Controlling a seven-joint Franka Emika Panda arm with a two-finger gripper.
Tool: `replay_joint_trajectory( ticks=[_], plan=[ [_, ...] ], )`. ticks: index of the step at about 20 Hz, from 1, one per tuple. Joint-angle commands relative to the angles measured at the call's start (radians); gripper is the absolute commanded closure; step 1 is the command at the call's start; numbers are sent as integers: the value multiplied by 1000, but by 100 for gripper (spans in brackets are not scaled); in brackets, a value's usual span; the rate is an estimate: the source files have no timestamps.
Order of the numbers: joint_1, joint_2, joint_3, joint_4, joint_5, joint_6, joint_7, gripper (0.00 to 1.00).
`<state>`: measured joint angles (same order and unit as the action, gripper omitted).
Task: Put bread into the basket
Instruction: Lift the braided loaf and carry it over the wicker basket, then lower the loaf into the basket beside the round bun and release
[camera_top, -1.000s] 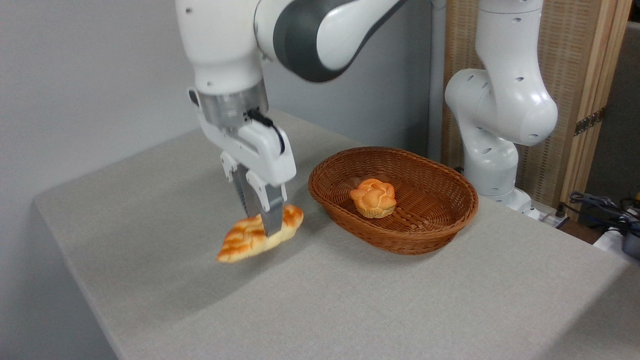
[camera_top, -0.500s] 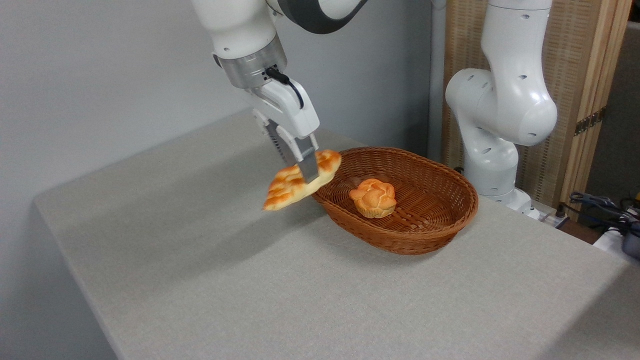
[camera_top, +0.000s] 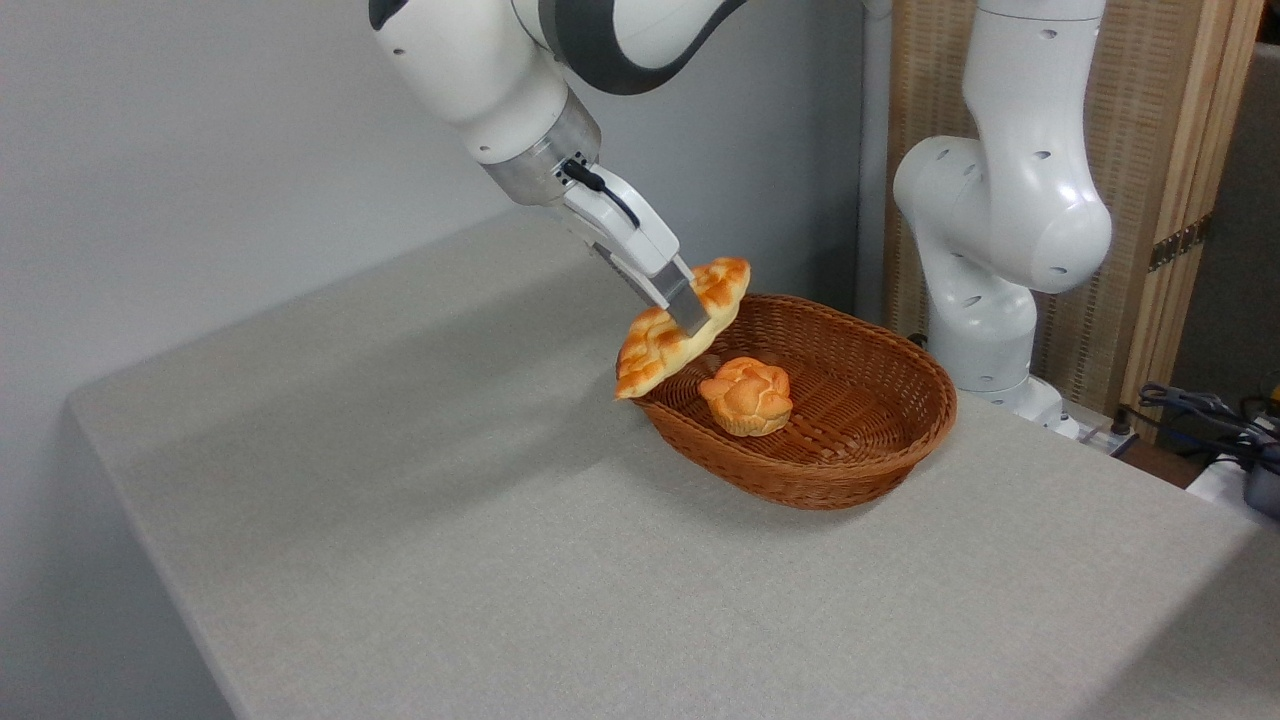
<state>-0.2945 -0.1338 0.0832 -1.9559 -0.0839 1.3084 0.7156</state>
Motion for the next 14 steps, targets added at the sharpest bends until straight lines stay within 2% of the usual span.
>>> replay_joint_trajectory(
  ticks=[1, 7, 14],
  plan=[
    [-38, -10, 7, -20, -13, -46, -1, 0],
    [-67, -1, 7, -26, -13, -49, 4, 0],
    [-68, 0, 7, -26, -13, -55, 21, 0]
  ],
)
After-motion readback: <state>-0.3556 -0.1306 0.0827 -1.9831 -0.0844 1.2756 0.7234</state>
